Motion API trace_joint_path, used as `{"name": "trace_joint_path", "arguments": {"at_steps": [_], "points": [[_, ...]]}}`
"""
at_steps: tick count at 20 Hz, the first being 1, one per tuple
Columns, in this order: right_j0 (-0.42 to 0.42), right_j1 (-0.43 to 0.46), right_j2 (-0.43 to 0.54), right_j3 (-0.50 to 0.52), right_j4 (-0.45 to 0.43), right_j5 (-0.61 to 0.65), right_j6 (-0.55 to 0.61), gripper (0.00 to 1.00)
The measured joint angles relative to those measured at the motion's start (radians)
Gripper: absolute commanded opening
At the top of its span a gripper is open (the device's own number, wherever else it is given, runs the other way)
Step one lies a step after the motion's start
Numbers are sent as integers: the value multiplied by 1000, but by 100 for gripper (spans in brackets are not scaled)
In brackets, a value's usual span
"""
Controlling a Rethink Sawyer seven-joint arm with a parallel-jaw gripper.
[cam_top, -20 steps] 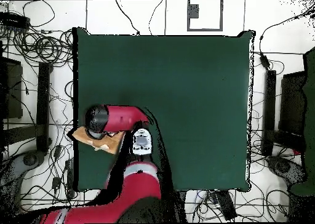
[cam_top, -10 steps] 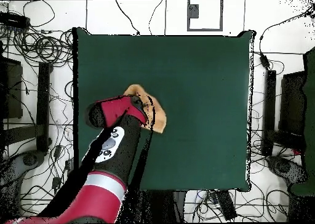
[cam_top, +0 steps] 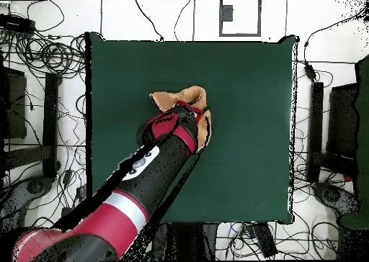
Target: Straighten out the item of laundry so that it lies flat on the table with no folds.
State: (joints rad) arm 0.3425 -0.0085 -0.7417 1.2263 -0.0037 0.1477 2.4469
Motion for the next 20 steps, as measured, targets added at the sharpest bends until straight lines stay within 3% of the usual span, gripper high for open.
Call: {"name": "trace_joint_path", "arguments": {"at_steps": [4, 11, 17, 18, 20], "points": [[-14, 7, -2, 4, 27, 0, 0, 100], [-109, -72, 90, 30, 68, 0, 0, 100], [-324, -215, 347, 132, 159, 14, 0, 100], [-400, -249, 428, 167, 190, 22, 0, 100], [-474, -277, 501, 201, 216, 29, 0, 100]]}}
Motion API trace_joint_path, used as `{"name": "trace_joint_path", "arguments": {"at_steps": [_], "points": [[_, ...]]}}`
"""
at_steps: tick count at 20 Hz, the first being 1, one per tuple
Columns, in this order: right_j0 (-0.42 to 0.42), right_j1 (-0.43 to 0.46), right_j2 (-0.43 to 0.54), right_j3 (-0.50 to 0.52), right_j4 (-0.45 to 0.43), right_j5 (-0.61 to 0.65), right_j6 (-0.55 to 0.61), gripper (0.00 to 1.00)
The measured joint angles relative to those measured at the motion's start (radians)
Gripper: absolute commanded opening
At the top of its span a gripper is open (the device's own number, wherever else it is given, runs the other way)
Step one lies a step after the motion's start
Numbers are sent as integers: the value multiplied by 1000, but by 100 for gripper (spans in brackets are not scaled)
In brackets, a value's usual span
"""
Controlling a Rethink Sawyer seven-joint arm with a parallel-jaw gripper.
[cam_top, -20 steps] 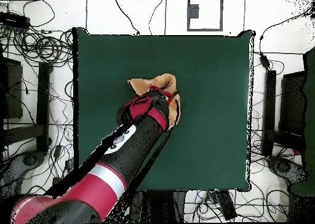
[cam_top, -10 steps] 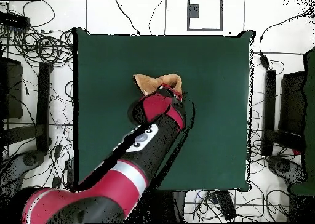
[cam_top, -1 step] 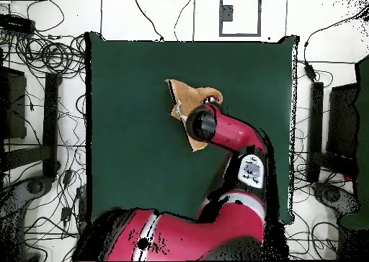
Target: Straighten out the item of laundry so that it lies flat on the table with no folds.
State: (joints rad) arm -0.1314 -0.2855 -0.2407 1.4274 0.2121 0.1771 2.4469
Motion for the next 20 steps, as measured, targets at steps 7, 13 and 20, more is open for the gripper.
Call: {"name": "trace_joint_path", "arguments": {"at_steps": [7, 13, 20], "points": [[-169, -61, 174, 99, 47, 15, 0, 100], [-205, -92, 260, 159, 75, 29, 0, 0], [-299, -96, 396, 230, 132, 34, 0, 0]]}}
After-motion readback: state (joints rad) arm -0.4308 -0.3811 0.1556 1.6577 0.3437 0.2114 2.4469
